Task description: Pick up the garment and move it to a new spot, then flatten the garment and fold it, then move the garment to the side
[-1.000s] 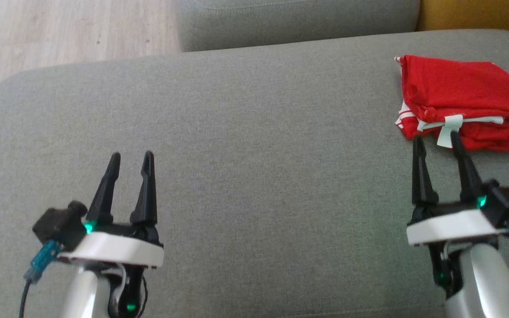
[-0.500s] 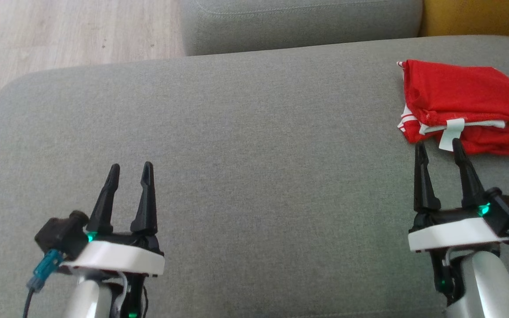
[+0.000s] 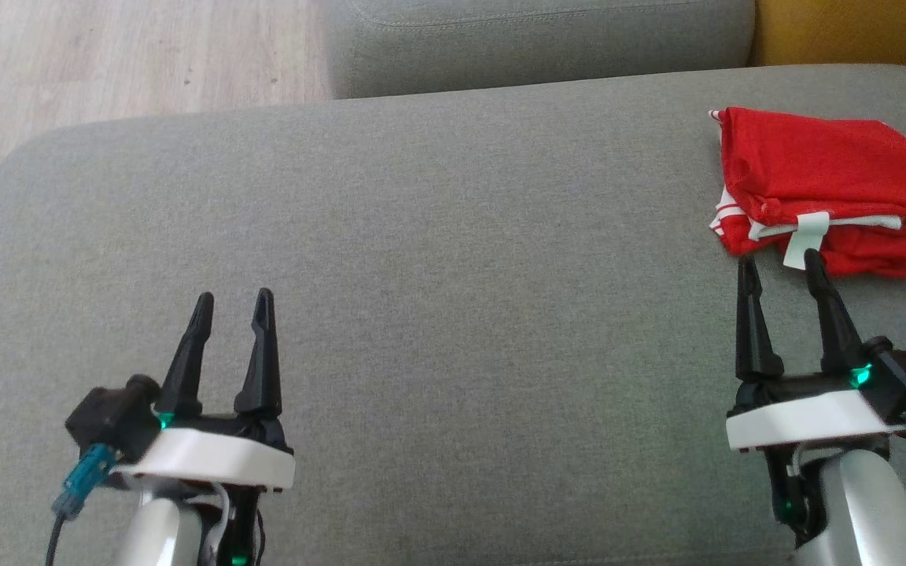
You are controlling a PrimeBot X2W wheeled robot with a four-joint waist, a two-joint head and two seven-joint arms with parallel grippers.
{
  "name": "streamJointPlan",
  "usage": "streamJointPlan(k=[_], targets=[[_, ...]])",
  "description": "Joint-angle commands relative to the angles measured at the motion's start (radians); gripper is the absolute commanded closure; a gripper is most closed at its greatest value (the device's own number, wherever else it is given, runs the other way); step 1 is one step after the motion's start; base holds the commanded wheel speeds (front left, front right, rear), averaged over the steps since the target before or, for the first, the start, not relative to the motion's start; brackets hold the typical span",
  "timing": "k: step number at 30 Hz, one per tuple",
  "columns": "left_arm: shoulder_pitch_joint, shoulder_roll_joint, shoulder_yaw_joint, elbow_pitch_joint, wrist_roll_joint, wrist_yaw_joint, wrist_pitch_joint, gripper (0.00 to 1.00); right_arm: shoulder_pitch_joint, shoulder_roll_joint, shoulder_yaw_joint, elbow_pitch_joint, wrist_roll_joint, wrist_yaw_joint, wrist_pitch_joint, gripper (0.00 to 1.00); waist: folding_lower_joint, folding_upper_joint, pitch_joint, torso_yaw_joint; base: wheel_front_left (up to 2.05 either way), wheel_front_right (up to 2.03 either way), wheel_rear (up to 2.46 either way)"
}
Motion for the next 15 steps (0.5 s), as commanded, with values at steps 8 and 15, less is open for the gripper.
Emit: streamJointPlan(k=[8,15], targets=[[-0.032,0.011,0.041,-0.027,0.008,0.010,-0.005,0.00,-0.021,-0.001,0.034,-0.031,0.016,-0.001,-0.011,0.00,0.0001,-0.0001,0.003,-0.003,0.00,0.00,0.00],[-0.037,0.011,0.049,-0.033,0.015,0.010,-0.005,0.00,-0.029,-0.001,0.037,-0.030,0.023,-0.001,-0.011,0.00,0.0001,-0.0001,0.009,-0.004,0.00,0.00,0.00]])
